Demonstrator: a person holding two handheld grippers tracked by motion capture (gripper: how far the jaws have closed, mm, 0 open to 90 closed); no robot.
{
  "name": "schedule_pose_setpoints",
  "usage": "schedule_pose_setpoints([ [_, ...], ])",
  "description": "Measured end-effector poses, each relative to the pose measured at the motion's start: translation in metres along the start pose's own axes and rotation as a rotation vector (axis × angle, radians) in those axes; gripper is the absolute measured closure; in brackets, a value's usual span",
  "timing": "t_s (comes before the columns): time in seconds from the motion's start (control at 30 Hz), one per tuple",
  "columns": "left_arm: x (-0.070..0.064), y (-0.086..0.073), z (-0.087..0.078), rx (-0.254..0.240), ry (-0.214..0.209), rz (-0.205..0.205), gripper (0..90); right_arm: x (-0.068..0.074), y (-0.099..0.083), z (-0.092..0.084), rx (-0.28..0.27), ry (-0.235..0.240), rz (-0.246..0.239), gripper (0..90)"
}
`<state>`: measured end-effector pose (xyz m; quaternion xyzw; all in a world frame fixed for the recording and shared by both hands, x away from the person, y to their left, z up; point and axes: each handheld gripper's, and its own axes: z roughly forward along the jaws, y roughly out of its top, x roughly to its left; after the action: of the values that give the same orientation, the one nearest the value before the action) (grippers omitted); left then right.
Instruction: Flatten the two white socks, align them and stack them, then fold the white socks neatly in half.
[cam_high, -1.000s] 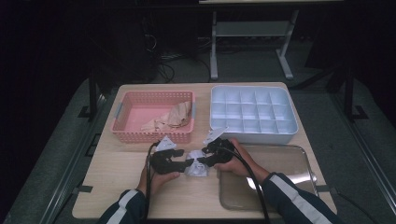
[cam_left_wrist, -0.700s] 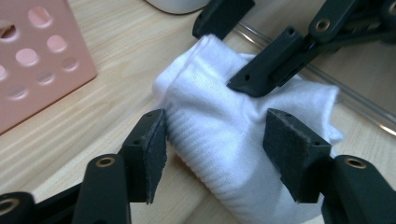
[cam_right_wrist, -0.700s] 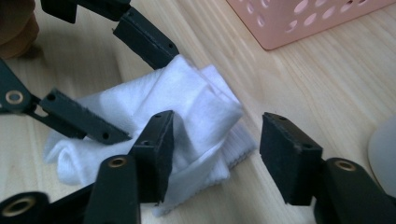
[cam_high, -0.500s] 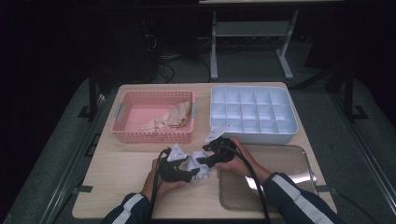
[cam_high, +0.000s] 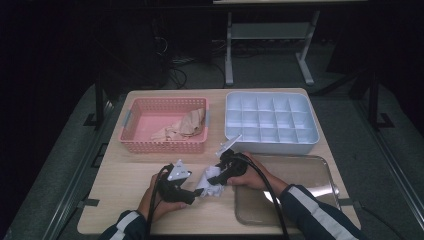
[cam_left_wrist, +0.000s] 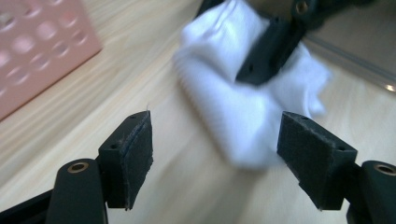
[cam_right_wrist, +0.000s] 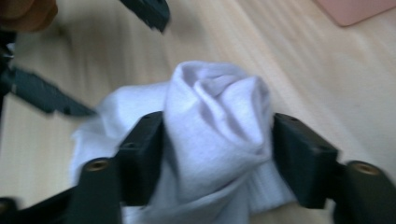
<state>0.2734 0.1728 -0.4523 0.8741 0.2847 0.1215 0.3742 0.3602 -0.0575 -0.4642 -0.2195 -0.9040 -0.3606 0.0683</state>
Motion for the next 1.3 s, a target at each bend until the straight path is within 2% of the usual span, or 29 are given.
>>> schedule_pose_setpoints([
  [0.13, 0.009, -0.02, -0.016, 0.046, 0.03, -0.003, 24.8, 0.003, 0.0, 0.001, 0.021, 0.054, -0.003, 48.7],
  [0.27, 0.019, -0.036, -0.029, 0.036, 0.033, -0.04, 24.9, 0.008, 0.0, 0.003, 0.038, 0.107, 0.002, 57.6],
  [0.43, 0.034, -0.048, -0.032, 0.046, 0.045, -0.045, 22.9, 0.014, 0.0, -0.001, 0.027, 0.078, -0.056, 63.4],
  [0.53, 0.042, -0.052, -0.03, 0.024, 0.065, -0.073, 21.8, 0.019, 0.001, -0.003, 0.029, 0.057, -0.081, 64.4],
  [0.6, 0.045, -0.053, -0.029, 0.011, 0.065, -0.078, 21.6, 0.022, 0.001, -0.004, 0.025, 0.047, -0.103, 64.6],
  [0.63, 0.045, -0.053, -0.028, 0.021, 0.068, -0.083, 19.5, 0.023, 0.0, -0.006, 0.023, 0.048, -0.111, 64.7],
  [0.7, 0.045, -0.052, -0.026, 0.023, 0.077, -0.067, 17.6, 0.025, 0.0, -0.008, 0.016, 0.041, -0.123, 65.0],
  [0.8, 0.044, -0.052, -0.022, 0.003, 0.085, -0.072, 15.5, 0.027, -0.001, -0.012, 0.011, 0.022, -0.148, 65.1],
  [1.2, 0.045, -0.051, -0.021, 0.0, 0.072, -0.056, 14.7, 0.028, 0.0, -0.027, -0.034, -0.017, -0.162, 65.0],
  [1.27, 0.045, -0.051, -0.02, -0.001, 0.07, -0.055, 14.6, 0.027, 0.0, -0.031, -0.044, -0.025, -0.149, 65.0],
  [1.3, 0.045, -0.051, -0.02, -0.001, 0.07, -0.055, 14.6, 0.025, 0.0, -0.033, -0.05, -0.032, -0.161, 64.9],
])
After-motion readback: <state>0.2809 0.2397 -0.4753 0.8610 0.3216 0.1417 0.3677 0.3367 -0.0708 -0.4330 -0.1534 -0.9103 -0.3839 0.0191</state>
